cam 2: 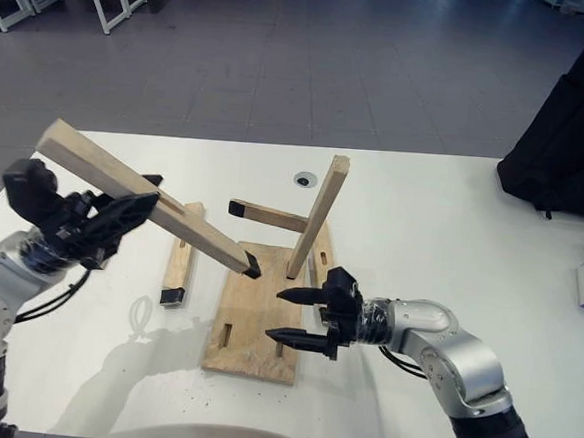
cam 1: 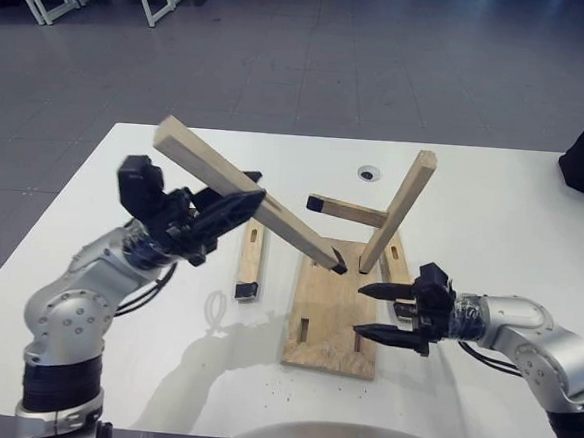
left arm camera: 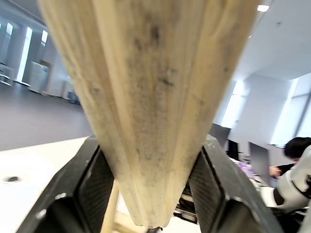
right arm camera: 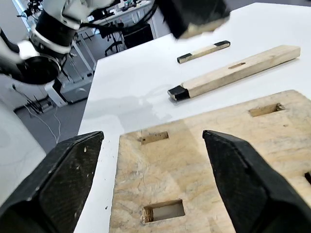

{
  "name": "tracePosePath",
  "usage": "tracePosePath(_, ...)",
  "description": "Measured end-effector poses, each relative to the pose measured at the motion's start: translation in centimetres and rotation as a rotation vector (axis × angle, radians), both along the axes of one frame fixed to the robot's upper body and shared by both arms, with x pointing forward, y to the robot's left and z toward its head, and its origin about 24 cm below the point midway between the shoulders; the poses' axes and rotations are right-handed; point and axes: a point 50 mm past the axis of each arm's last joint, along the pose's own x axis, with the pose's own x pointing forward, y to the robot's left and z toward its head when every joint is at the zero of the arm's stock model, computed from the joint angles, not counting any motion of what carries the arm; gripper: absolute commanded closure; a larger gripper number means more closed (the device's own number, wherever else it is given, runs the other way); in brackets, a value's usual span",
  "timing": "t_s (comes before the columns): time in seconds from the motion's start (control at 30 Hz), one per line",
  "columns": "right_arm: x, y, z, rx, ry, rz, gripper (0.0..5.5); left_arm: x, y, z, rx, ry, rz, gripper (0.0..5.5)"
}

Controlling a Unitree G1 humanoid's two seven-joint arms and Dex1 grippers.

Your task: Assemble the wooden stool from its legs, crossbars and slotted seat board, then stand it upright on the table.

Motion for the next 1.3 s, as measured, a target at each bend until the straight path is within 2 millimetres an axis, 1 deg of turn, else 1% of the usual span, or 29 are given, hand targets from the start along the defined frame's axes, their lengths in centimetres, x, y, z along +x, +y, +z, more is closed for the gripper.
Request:
tracePosePath(0.1, -0.4, 0.9, -1.2, -0.094, -0.043, 0.054, 1.73, 0.2, 0.4, 0.3, 0.022, -0.003, -0.018, 3.45)
tracePosePath(0.17, -0.8, 1.2, -1.5, -0.124, -0.050, 0.094, 1.73, 0.3, 0.6, 0.5, 0.040, 0.001, -0.023, 3.45)
tracePosePath(0.27, -1.7, 1.4, -2.1, -0.218, -0.076, 0.176, 1.73, 0.5, 0.6, 0.8, 0.068, 0.008, -0.049, 3.45)
tracePosePath(0.37, -2.4, 1.2, -2.1, -0.299, -0.106, 0.229, 1.73, 0.5, 0.4, 1.0, 0.069, 0.018, -0.073, 3.45)
tracePosePath(0.47, -2.5, 0.8, -2.3, -0.370, -0.106, 0.236, 1.73, 0.4, 0.0, 0.9, 0.074, 0.024, -0.080, 3.45)
tracePosePath(0.57, -2.5, 0.6, -2.1, -0.398, -0.092, 0.253, 1.73, 0.1, -0.5, 0.7, 0.072, 0.024, -0.087, 3.45)
tracePosePath(0.7, -3.1, 0.0, -1.6, -0.440, -0.123, 0.384, 1.73, 0.1, -0.5, 0.5, 0.060, 0.038, -0.063, 3.45)
tracePosePath(0.87, -2.7, -0.5, -1.3, -0.538, -0.256, 0.524, 1.73, 0.0, -0.4, 0.1, 0.051, 0.051, -0.046, 3.45)
tracePosePath(1.03, -1.8, -1.2, -1.1, -0.604, -0.330, 0.580, 1.73, -0.1, -0.4, -0.2, 0.052, 0.045, -0.024, 3.45)
tracePosePath(1.2, -1.4, -3.2, -0.6, -0.684, -0.314, 0.606, 1.73, -0.2, 0.0, -0.7, 0.096, 0.032, 0.029, 3.45)
tracePosePath(1.3, -1.3, -3.8, -0.5, -0.706, -0.306, 0.623, 1.73, 0.0, 0.1, -1.1, 0.140, 0.001, 0.068, 3.45)
